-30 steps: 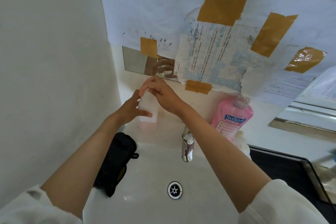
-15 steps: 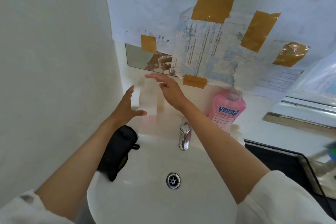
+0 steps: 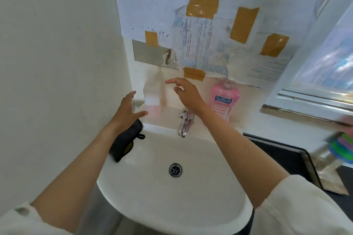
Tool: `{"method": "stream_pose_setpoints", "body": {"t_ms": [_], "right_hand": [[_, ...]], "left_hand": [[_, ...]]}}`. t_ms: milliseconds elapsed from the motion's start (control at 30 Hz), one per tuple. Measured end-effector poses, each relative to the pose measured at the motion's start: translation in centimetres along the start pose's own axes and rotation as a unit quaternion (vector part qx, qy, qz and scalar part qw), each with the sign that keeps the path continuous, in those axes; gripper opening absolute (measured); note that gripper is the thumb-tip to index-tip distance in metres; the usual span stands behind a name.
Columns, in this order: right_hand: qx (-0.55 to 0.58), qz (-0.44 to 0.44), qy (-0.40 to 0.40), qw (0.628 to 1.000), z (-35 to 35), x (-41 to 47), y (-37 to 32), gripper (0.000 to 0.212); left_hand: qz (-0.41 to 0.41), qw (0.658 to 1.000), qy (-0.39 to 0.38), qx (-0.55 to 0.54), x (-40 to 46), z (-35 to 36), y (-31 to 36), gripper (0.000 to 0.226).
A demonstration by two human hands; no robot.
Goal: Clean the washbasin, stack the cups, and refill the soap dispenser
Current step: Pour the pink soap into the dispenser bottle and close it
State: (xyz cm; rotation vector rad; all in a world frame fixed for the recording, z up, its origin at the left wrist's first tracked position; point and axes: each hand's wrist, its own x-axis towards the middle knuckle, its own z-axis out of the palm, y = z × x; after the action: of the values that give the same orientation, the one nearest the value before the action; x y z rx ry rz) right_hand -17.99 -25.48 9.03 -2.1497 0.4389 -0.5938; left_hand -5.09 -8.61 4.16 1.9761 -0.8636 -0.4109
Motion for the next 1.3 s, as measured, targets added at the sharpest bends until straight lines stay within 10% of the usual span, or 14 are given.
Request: {"method": "stream_pose_setpoints", "body": {"t_ms": [1300], "right_hand": [[-0.179,0.152,0.181,0.955,-5.9,-20.5,-2.0,0.027]], "left_hand": [[0.166,0.976,-0.134,0.04,-10.0,4.2,7.6,0.057]]}}
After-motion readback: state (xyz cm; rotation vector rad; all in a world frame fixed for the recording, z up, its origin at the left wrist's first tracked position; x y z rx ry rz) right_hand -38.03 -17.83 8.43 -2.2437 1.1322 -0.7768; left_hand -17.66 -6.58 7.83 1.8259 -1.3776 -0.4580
